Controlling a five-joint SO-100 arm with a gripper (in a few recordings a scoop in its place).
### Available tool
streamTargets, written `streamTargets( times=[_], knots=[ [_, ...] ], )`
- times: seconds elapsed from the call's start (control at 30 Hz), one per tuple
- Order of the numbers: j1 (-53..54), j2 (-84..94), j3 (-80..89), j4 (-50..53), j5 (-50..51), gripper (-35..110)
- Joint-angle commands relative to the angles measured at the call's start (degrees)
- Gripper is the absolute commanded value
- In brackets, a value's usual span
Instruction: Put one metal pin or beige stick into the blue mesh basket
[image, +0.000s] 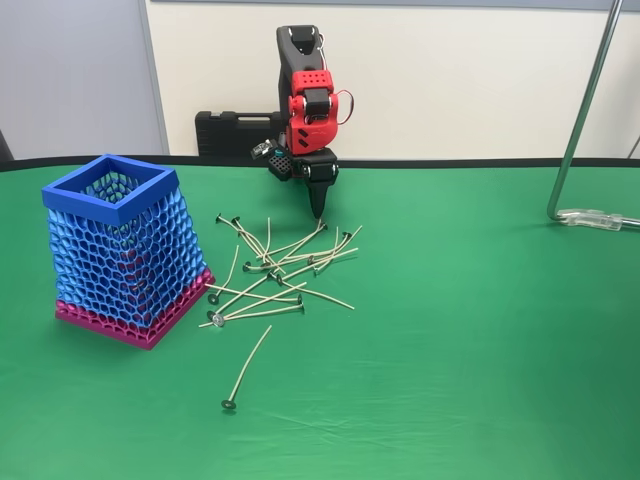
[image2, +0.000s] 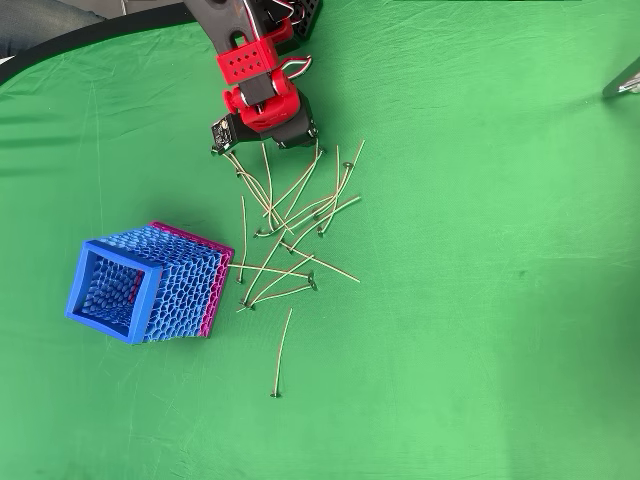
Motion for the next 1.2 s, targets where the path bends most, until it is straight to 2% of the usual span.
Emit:
streamTargets(
  times=[0.0, 0.4, 0.67, 1.17],
  knots=[
    [0.18, 0.09, 0.09, -0.44, -0.62, 10],
    [1.23, 0.18, 0.62, -0.53, -2.29, 1],
    [1.58, 0.09, 0.53, -0.62, -1.85, 1],
    [1.05, 3.34, -2.37, 5.27, -1.23, 1]
  ],
)
